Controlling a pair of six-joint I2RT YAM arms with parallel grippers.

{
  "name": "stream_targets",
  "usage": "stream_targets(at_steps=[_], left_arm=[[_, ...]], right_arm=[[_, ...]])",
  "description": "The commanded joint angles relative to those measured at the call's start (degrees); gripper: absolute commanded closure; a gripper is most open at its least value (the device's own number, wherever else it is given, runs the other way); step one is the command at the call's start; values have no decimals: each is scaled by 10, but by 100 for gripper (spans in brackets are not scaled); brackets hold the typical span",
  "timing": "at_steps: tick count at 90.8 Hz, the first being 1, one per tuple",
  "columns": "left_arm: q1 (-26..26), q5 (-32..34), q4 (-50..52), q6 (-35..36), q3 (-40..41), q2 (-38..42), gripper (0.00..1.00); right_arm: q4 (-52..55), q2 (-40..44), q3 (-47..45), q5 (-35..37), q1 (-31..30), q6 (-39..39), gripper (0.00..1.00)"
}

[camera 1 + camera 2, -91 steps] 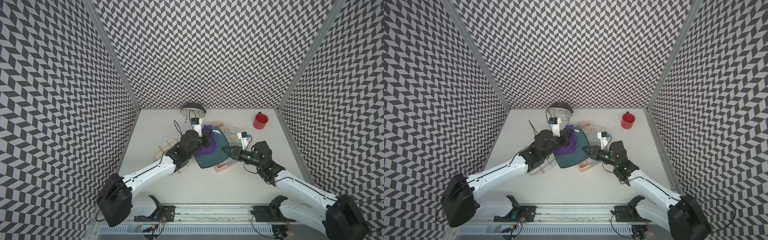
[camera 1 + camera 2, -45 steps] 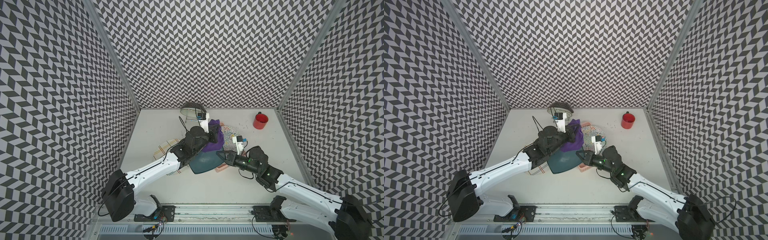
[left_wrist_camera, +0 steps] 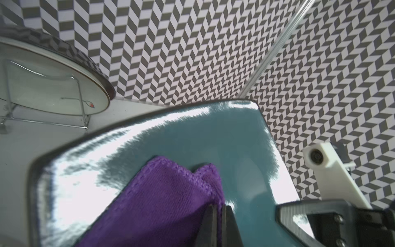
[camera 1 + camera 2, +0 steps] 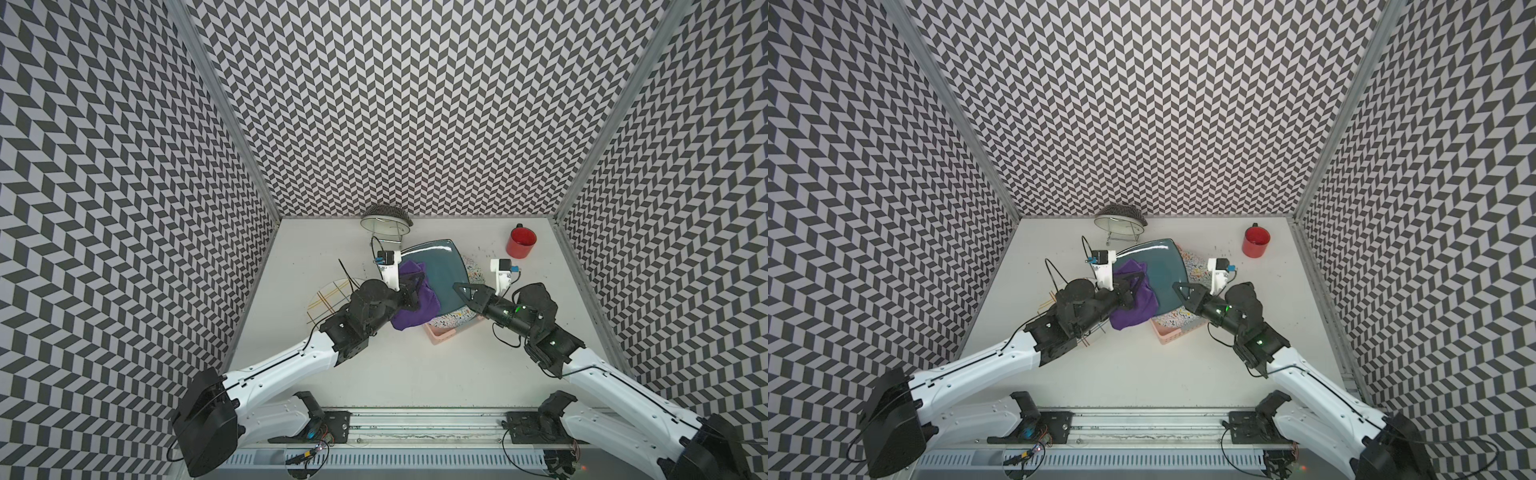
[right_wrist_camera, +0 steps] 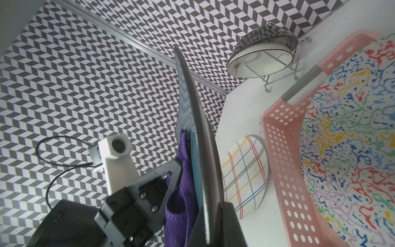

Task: Wipe the wet plate dry
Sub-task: Wipe the plate with towel.

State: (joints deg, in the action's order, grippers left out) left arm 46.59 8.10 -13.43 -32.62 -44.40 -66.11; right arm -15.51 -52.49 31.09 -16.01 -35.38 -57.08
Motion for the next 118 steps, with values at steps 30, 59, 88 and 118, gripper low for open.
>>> stream_targets(at_steps=[30, 59, 88, 118], left_arm=[[88, -1, -49, 56, 9, -68, 100], [-55, -129, 19, 87, -116, -84, 100], [-25, -136, -29, 36, -70, -79, 100], [-269, -441, -561, -526, 79, 26, 100]], right_arm=[[-203, 56, 40, -67, 41, -53, 100], [-237, 47, -14, -97, -58, -12, 100], [-175, 76, 23, -90, 68, -30, 100], [-445, 108, -66, -230, 207, -231, 100]])
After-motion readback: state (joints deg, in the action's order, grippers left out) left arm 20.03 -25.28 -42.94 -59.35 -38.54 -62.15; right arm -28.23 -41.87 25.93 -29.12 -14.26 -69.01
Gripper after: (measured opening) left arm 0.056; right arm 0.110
